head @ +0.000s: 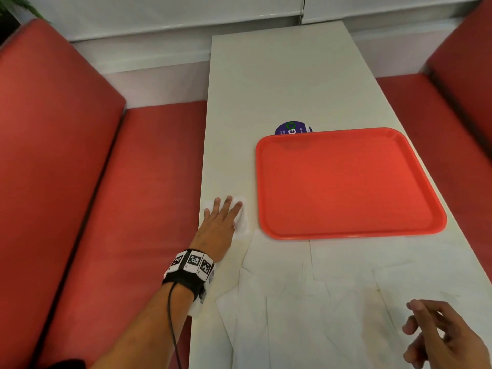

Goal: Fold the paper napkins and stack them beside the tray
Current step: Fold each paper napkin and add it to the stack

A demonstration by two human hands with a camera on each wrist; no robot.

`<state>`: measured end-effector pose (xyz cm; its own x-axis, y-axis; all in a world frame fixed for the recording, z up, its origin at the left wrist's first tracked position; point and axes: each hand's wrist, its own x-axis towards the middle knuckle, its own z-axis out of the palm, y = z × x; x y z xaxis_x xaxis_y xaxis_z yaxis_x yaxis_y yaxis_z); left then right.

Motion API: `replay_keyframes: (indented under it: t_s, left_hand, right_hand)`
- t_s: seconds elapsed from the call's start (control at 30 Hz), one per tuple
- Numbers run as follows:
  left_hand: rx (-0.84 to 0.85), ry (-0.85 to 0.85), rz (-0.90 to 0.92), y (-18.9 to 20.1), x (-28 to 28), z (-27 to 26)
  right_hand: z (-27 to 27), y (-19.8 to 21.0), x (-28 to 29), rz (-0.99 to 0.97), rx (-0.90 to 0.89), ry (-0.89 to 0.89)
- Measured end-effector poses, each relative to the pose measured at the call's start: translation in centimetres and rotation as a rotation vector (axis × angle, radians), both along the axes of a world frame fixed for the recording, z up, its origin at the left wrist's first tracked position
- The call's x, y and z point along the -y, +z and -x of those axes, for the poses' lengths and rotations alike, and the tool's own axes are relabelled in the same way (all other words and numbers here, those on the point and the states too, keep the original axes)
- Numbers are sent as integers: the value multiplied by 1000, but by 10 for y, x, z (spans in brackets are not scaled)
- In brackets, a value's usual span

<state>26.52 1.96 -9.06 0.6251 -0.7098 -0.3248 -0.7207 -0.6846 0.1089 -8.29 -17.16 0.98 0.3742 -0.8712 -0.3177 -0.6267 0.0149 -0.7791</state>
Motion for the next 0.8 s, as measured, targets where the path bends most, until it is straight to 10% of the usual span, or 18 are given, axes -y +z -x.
replay_keyframes:
  t_s: [0.27, 0.5, 0.8]
  left_hand:
    - [40, -85, 1, 14, -6, 9]
    - [83, -64, 108, 28, -3, 27]
    - [221, 194, 402, 71, 3, 86]
  right_hand:
    - [19, -17, 14, 128, -19, 320]
    - [34, -66, 8, 391, -526, 788]
    - [35, -75, 14, 335, -395, 733]
